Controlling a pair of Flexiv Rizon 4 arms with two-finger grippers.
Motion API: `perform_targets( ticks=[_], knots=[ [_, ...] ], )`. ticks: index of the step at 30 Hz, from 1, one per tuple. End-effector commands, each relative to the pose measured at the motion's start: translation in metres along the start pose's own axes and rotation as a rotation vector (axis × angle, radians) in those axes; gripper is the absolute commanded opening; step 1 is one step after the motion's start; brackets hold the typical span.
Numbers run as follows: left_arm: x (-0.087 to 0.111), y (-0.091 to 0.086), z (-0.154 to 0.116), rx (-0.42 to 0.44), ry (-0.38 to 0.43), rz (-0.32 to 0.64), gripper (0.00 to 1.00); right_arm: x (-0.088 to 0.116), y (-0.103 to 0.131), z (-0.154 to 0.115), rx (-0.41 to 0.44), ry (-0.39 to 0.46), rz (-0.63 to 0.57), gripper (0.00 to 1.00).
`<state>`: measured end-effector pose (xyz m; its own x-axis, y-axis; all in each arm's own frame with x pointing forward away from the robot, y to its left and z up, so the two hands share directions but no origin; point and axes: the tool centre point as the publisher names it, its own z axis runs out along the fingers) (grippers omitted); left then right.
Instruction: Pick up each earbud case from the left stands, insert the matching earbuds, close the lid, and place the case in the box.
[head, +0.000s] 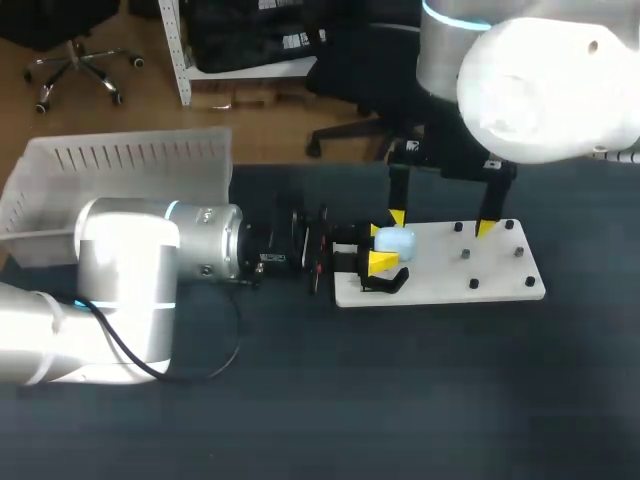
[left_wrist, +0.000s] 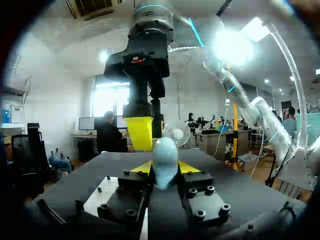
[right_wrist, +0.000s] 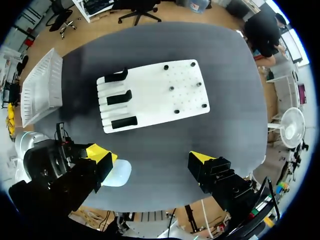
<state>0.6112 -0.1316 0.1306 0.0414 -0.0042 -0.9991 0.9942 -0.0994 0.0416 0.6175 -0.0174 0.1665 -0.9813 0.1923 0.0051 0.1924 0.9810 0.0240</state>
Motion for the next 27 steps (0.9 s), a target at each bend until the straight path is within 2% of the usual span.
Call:
perform_targets(
  ticks=[1, 6, 8, 10, 12, 22, 23, 27],
  knots=[
    [0.0, 0.001, 0.0, 0.002, 0.002, -0.001, 0.0, 0.004, -0.003, -0.004, 0.012, -0.028, 0.019, 1.0],
    [0.0, 0.001, 0.0, 0.002, 0.002, -0.001, 0.0, -0.002, -0.026, -0.028, -0.004, -0.163, 0.151, 1.0],
    [0.0, 0.001, 0.0, 0.002, 0.002, -0.001, 0.0, -0.002, -0.037, -0.037, -0.019, -0.2, 0.182, 1.0],
    [-0.003, 0.006, -0.012, -0.034, 0.007, 0.008, 0.0, -0.002, -0.046, -0.042, -0.026, -0.217, 0.204, 1.0],
    [-0.007, 0.015, -0.03, -0.088, 0.022, 0.022, 0.0, -0.002, -0.058, -0.046, -0.041, -0.225, 0.24, 1.0],
    [-0.031, 0.061, -0.149, -0.413, 0.141, 0.119, 0.0, -0.002, -0.058, -0.046, -0.041, -0.225, 0.24, 1.0],
    [-0.036, 0.068, -0.164, -0.481, 0.162, 0.165, 0.0, -0.002, -0.058, -0.046, -0.041, -0.225, 0.24, 1.0],
    [-0.061, 0.087, -0.202, -0.632, 0.152, 0.212, 0.0, -0.002, -0.058, -0.046, -0.041, -0.225, 0.24, 1.0]
  ],
)
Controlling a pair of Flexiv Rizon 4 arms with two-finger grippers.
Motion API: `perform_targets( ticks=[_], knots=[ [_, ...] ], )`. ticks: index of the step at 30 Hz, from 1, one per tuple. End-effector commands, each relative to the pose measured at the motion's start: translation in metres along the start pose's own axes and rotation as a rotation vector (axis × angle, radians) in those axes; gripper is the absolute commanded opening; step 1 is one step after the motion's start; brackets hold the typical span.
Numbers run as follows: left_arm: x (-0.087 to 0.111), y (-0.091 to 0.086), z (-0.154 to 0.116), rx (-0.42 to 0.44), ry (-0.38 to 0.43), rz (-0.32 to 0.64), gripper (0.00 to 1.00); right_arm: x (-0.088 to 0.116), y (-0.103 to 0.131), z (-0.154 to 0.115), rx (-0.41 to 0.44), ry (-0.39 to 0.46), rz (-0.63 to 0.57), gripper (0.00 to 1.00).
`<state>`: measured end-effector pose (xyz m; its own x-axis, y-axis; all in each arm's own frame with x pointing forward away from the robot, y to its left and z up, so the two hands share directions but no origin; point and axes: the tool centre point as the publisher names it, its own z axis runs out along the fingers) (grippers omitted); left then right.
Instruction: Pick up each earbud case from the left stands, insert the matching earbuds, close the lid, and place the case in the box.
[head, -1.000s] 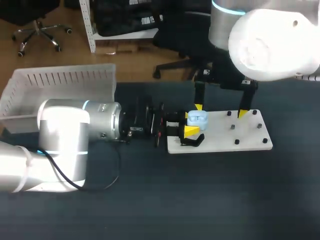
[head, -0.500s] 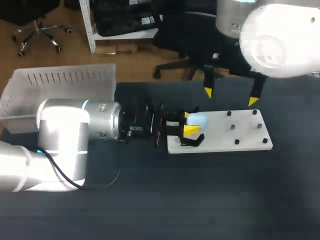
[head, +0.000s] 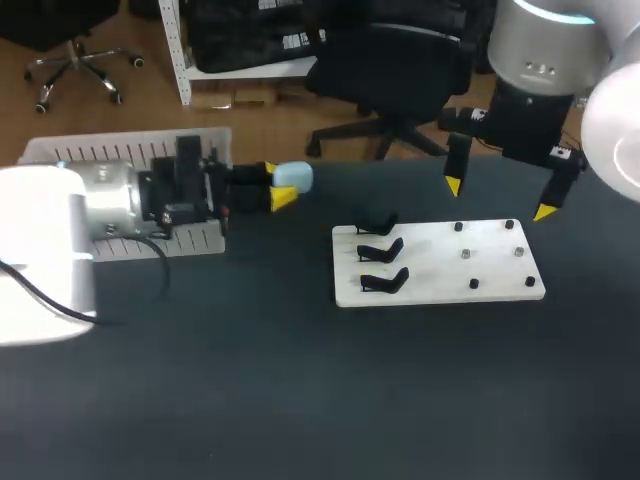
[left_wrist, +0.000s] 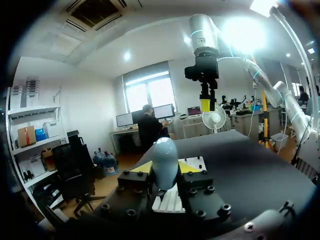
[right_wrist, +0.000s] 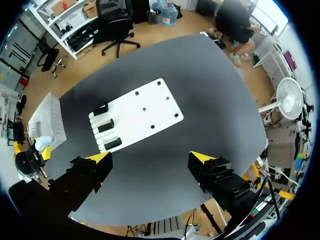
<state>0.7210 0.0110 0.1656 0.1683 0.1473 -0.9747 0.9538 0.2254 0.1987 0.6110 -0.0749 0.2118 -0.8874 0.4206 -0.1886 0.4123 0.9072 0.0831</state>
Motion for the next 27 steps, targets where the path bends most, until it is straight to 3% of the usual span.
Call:
perform_targets(
  ticks=[1, 6, 11, 15, 21, 26, 27],
  knots=[
    [-0.027, 0.024, -0.062, -0.345, 0.006, 0.049, 0.0, 0.003, -0.002, 0.0, -0.005, -0.018, 0.003, 1.0],
    [-0.026, 0.066, -0.095, -0.483, 0.004, 0.016, 0.0, 0.003, -0.002, 0.0, -0.005, -0.018, 0.003, 1.0],
    [-0.015, 0.092, -0.12, -0.581, 0.038, -0.026, 0.0, 0.003, -0.002, 0.0, -0.005, -0.018, 0.003, 1.0],
    [-0.002, 0.104, -0.136, -0.619, 0.106, -0.048, 0.0, 0.003, -0.002, 0.0, -0.005, -0.018, 0.003, 1.0],
    [0.029, 0.12, -0.154, -0.704, 0.145, -0.173, 0.0, 0.003, -0.002, 0.0, -0.005, -0.018, 0.003, 1.0],
    [0.036, 0.126, -0.16, -0.72, 0.186, -0.188, 0.0, 0.003, -0.002, 0.0, -0.005, -0.018, 0.003, 1.0],
    [0.037, 0.126, -0.161, -0.726, 0.192, -0.188, 0.09, 0.003, -0.002, 0.0, -0.005, -0.018, 0.003, 1.0]
  ],
)
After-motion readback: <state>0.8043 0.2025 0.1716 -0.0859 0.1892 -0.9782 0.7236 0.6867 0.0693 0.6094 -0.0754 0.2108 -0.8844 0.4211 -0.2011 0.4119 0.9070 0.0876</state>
